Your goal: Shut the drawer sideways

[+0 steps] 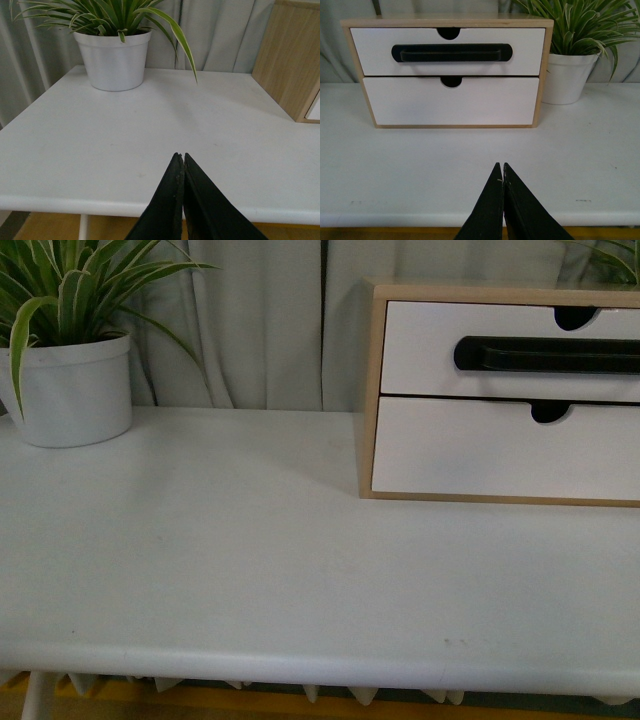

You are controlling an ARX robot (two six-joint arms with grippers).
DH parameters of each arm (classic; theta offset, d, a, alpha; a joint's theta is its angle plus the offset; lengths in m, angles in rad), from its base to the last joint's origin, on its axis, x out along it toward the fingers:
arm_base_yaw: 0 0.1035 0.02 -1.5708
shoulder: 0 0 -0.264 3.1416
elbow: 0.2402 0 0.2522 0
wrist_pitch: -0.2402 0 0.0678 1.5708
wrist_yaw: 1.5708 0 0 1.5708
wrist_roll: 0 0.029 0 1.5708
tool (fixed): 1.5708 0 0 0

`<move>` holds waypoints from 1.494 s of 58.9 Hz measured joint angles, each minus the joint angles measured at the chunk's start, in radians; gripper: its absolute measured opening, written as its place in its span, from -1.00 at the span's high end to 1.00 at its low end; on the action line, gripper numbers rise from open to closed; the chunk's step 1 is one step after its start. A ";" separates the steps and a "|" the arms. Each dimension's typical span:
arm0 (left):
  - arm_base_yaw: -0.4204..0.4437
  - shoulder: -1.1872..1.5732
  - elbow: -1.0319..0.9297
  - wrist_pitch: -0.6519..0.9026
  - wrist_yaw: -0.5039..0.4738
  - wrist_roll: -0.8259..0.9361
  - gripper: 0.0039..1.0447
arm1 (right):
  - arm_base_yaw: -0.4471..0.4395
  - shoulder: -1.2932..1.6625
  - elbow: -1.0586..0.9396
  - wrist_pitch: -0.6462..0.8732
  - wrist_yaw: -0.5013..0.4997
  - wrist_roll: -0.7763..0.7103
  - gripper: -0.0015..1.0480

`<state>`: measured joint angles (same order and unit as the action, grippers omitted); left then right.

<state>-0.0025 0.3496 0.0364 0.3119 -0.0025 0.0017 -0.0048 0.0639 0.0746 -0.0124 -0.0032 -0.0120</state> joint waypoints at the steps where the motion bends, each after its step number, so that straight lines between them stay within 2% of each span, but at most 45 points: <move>1: 0.000 -0.003 -0.002 -0.002 0.000 0.000 0.93 | 0.000 -0.002 -0.002 0.000 0.000 0.000 0.98; 8: 0.000 -0.031 -0.028 0.006 0.001 -0.001 0.93 | 0.001 -0.012 -0.015 0.002 -0.001 0.000 0.98; 33: 0.000 -0.173 -0.028 -0.131 0.002 -0.001 0.93 | 0.001 -0.060 -0.068 0.009 -0.001 0.000 0.98; 40: 0.000 -0.314 -0.028 -0.299 0.002 -0.003 0.93 | 0.001 -0.060 -0.068 0.009 0.000 0.000 0.98; 50: 0.000 -0.344 -0.028 -0.310 0.002 -0.003 0.92 | 0.001 -0.060 -0.068 0.009 -0.001 -0.001 0.96; 57: 0.000 -0.344 -0.028 -0.311 0.002 -0.004 0.42 | 0.001 -0.060 -0.068 0.009 -0.001 0.000 0.50; 73: 0.000 -0.345 -0.028 -0.311 0.002 -0.004 -0.44 | 0.001 -0.060 -0.068 0.009 -0.001 0.000 -0.38; 78: 0.000 -0.345 -0.028 -0.311 0.002 -0.003 -0.85 | 0.001 -0.060 -0.068 0.009 -0.001 0.000 -0.79; 79: 0.000 -0.345 -0.028 -0.311 0.002 -0.003 -0.91 | 0.001 -0.060 -0.068 0.009 -0.001 0.000 -0.82; 88: 0.000 -0.345 -0.028 -0.311 0.002 -0.003 -0.89 | 0.001 -0.060 -0.068 0.009 -0.001 0.002 -0.82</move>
<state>-0.0025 0.0044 0.0086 0.0006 -0.0002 -0.0017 -0.0040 0.0036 0.0071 -0.0032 -0.0040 -0.0105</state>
